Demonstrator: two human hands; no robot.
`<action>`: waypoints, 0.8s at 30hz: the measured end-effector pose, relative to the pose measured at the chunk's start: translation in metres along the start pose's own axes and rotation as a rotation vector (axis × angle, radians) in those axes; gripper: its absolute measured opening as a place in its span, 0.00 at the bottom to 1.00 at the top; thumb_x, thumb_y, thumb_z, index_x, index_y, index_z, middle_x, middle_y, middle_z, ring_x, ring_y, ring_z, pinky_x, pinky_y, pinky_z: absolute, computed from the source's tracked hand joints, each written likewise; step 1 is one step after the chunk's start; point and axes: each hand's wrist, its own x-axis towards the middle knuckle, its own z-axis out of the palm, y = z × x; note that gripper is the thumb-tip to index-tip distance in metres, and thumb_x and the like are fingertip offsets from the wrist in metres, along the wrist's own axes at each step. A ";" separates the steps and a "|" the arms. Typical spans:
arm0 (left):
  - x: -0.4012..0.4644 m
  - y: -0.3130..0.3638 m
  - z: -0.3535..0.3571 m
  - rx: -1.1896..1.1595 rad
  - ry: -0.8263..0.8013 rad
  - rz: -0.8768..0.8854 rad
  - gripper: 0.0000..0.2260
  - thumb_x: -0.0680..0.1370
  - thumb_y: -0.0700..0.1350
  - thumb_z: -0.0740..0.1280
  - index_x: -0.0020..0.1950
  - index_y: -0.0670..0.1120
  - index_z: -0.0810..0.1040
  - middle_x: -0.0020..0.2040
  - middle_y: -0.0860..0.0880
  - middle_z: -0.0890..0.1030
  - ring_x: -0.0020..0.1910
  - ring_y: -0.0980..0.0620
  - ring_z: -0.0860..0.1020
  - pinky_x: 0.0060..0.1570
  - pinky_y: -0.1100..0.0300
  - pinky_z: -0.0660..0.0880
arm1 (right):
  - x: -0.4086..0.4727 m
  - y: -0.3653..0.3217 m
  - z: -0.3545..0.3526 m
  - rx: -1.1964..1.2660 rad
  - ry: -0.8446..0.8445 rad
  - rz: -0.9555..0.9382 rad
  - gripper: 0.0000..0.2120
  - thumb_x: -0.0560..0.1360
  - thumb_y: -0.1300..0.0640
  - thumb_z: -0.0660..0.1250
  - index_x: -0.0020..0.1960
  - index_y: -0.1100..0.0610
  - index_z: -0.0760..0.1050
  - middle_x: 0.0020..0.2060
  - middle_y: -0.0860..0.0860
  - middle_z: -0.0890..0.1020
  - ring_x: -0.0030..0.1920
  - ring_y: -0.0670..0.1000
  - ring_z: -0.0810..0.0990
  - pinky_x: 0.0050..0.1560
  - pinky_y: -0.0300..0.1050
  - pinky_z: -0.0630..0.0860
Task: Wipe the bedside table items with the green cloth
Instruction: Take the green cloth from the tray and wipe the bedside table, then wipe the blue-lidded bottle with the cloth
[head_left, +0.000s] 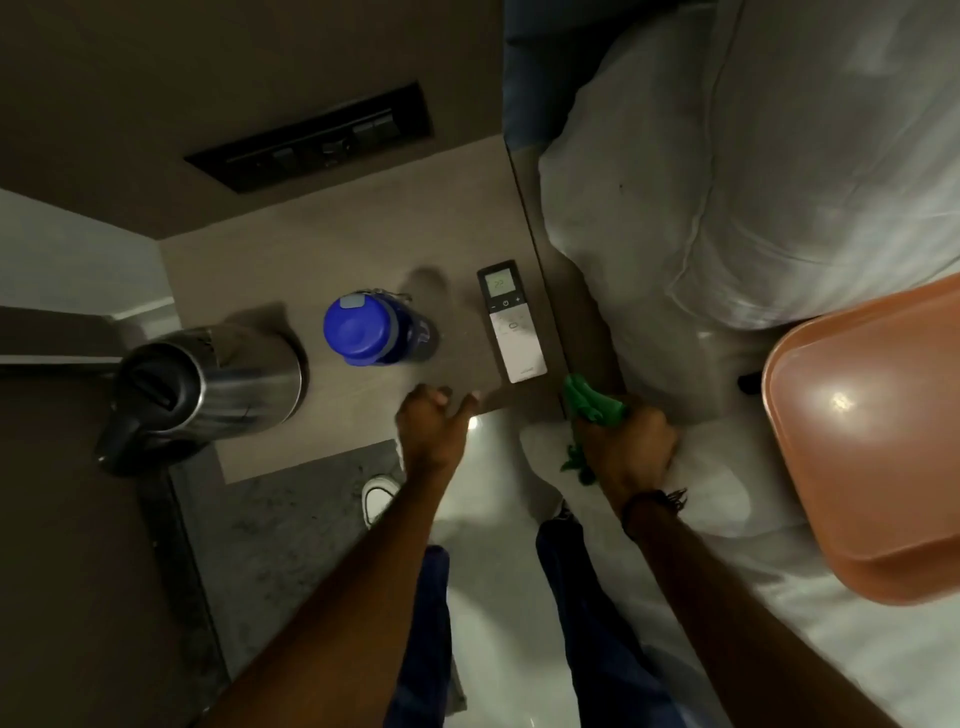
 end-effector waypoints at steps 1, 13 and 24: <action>-0.001 -0.004 -0.015 -0.016 0.028 -0.001 0.16 0.71 0.49 0.77 0.46 0.39 0.77 0.46 0.41 0.84 0.46 0.44 0.83 0.47 0.48 0.82 | -0.008 -0.005 0.005 0.050 0.008 0.034 0.14 0.68 0.58 0.77 0.52 0.60 0.82 0.43 0.54 0.85 0.33 0.46 0.80 0.35 0.38 0.80; 0.037 0.043 -0.132 -0.084 -0.174 0.460 0.42 0.66 0.32 0.78 0.76 0.41 0.63 0.70 0.44 0.74 0.69 0.48 0.75 0.72 0.49 0.70 | -0.027 -0.097 0.095 0.538 -0.230 0.200 0.14 0.74 0.64 0.70 0.59 0.59 0.78 0.55 0.58 0.83 0.52 0.56 0.83 0.56 0.53 0.81; 0.047 0.057 -0.145 0.121 -0.153 0.556 0.35 0.64 0.38 0.81 0.69 0.39 0.73 0.62 0.41 0.82 0.59 0.51 0.78 0.52 0.82 0.70 | -0.057 -0.097 0.111 0.601 -0.269 0.021 0.21 0.72 0.69 0.71 0.41 0.41 0.77 0.37 0.39 0.81 0.35 0.36 0.83 0.33 0.31 0.79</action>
